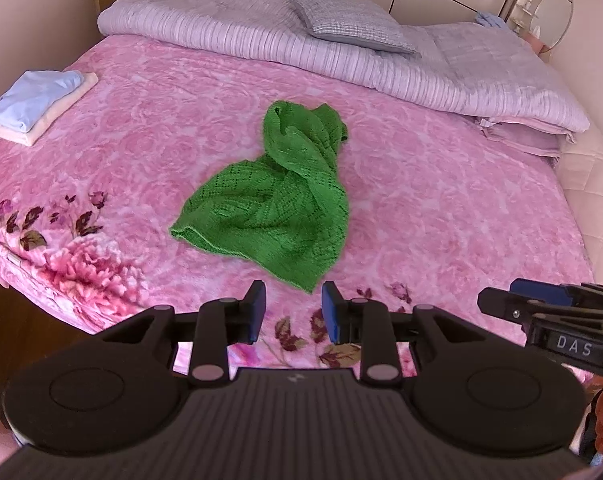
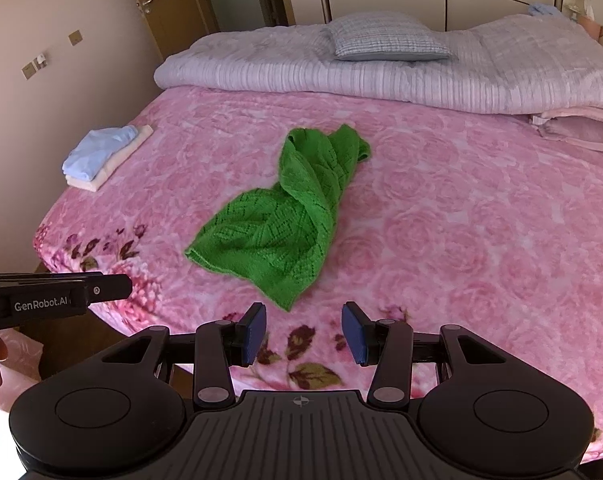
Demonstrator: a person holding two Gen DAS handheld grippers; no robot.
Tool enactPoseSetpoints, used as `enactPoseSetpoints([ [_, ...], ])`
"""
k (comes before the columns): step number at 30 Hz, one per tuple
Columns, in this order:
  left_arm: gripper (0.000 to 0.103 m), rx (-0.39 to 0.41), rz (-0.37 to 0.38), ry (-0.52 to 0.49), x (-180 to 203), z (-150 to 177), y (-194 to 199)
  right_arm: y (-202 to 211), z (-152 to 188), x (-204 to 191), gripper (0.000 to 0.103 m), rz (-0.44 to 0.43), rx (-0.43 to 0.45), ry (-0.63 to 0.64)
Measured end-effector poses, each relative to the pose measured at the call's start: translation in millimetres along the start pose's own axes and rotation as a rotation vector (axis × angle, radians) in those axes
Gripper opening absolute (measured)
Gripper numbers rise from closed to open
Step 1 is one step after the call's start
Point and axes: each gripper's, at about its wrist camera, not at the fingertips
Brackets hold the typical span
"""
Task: Fold clothes
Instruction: 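Move both open grippers toward the green sweater on the bed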
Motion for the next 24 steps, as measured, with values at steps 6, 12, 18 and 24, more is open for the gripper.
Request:
enactPoseSetpoints([
  [6,0.025,-0.030,-0.006,-0.006,-36.1,-39.7,-24.1,-34.4,-28.3,-8.3,0.046,0.004,-0.018,-0.041],
  [12,0.025,-0.067,-0.013,-0.049,-76.4,-94.8,-57.8,-74.3,-59.0,-6.3,0.046,0.046,-0.035,-0.130],
  [18,0.028,-0.125,0.013,-0.126,-103.8,-141.0,-104.6,-112.3,-71.4,-5.2,0.046,0.125,-0.090,-0.243],
  [24,0.028,-0.232,-0.016,-0.144,-128.7,-157.1,-161.0,-162.7,-51.5,-17.6,0.046,0.177,-0.232,-0.300],
])
Point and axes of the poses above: each gripper's, at about its wrist camera, not at the fingertips, and y roughly against the way its jaws point, x to its right, z to its underside, and after that the axes turned 15 degrees about y, right-handed
